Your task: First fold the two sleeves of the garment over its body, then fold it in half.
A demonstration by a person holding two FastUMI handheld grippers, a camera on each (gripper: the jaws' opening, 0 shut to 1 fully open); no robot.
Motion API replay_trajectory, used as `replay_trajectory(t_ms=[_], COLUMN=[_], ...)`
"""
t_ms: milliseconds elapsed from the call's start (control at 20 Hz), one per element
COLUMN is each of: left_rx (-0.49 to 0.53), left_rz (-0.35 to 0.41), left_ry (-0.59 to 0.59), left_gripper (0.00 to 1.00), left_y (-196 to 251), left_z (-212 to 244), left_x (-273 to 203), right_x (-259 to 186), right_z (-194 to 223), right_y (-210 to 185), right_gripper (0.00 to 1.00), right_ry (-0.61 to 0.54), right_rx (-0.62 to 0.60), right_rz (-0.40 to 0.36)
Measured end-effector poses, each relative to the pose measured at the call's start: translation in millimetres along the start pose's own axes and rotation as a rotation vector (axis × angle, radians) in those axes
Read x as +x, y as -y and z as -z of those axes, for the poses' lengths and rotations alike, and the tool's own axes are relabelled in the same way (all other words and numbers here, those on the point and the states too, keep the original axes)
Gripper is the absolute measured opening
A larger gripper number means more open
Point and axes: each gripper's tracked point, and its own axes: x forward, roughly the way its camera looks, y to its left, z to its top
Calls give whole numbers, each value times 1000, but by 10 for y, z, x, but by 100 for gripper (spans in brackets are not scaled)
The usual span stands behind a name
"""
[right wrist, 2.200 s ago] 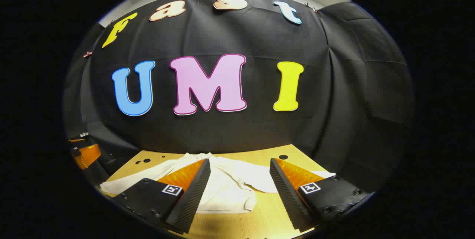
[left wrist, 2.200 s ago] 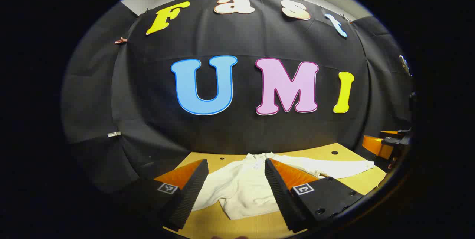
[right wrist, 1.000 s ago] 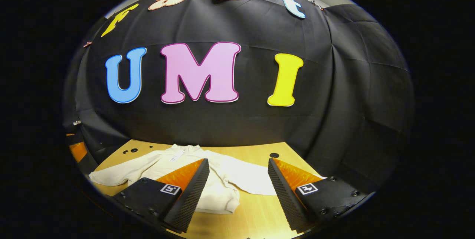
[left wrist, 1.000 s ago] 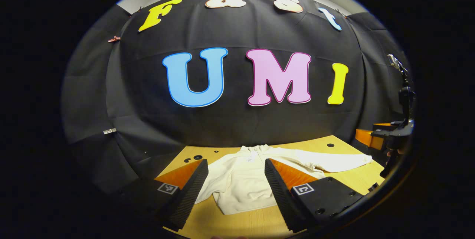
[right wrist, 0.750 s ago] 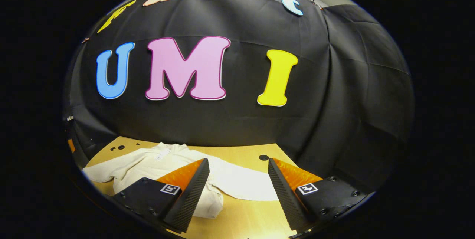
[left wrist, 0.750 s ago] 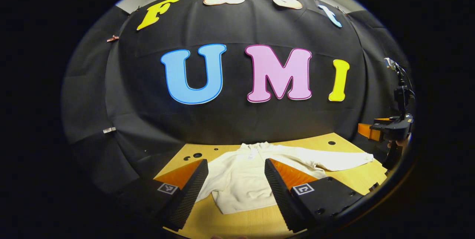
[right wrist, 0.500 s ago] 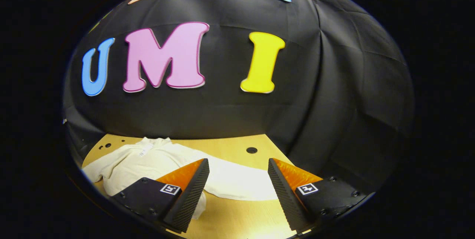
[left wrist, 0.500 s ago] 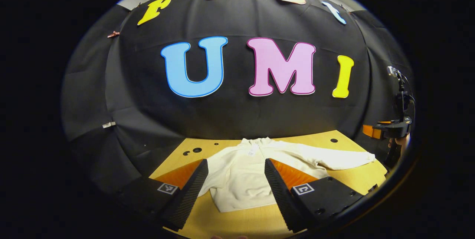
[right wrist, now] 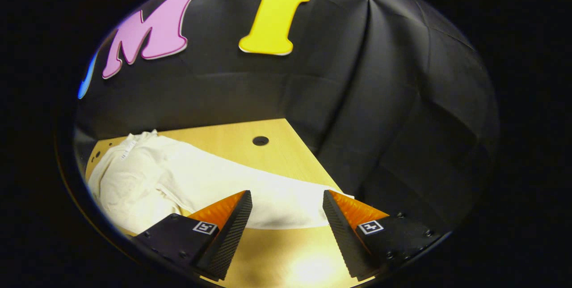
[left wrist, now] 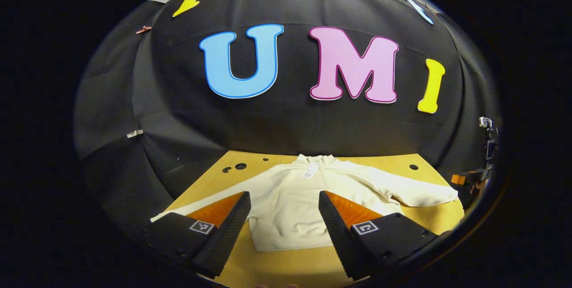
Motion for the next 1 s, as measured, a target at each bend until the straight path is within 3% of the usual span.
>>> replay_trajectory(t_ms=[350,550,800,1000], left_rx=[21,68,80,89], left_rz=[-8,-20,-24,-16], left_ry=[-32,-7,-23,-28], left_gripper=[96,96,96,96], left_y=[108,117,150,198], left_z=[86,5,56,74], left_x=[115,152,186,178], right_x=[626,744,884,914], right_z=[447,761,998,978], right_y=[473,853,919,888], right_gripper=[98,98,98,97], right_ry=[-121,-194,-253,-232], right_rx=[-57,-54,11,23], right_rz=[46,92,65,46])
